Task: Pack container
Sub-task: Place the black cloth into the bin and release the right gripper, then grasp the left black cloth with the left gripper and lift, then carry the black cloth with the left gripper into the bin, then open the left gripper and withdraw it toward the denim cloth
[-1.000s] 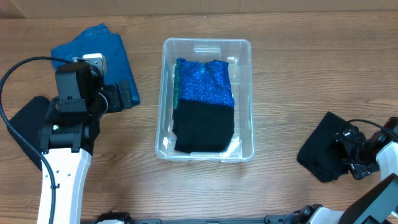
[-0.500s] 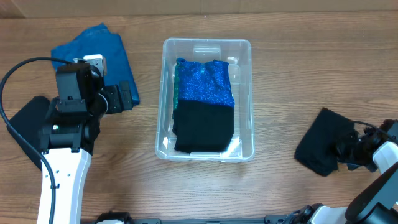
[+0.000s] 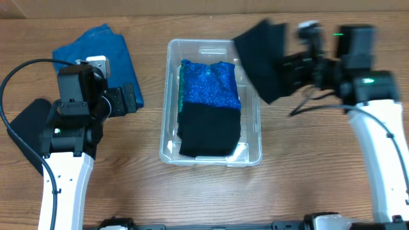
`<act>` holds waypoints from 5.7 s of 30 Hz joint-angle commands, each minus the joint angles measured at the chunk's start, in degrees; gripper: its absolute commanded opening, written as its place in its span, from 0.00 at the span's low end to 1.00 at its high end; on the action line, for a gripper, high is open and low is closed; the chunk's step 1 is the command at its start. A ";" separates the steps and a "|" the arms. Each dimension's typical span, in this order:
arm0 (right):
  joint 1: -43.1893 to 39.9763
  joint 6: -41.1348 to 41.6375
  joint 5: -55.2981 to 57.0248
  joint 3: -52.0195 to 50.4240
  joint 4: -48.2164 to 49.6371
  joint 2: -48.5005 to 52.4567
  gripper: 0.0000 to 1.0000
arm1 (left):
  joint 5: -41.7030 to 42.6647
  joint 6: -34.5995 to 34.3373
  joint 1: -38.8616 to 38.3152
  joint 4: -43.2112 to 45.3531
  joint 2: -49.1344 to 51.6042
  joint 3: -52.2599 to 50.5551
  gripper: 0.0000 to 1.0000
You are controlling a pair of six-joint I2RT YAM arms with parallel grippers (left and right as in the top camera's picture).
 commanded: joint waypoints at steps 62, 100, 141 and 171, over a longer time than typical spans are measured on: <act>-7.89 18.49 26.14 1.49 -9.01 4.72 1.00 | 25.83 0.85 57.37 8.15 44.57 2.54 1.00; -7.89 18.49 26.14 1.49 -9.20 4.74 1.00 | 13.94 -19.02 -31.89 45.57 36.22 2.56 0.04; -7.89 18.49 26.14 1.44 -9.03 4.76 1.00 | 11.30 -8.22 -28.09 37.57 31.06 12.24 0.96; -7.89 18.47 26.14 1.44 -9.57 5.88 1.00 | 55.08 -28.63 -21.33 46.99 54.75 13.62 0.09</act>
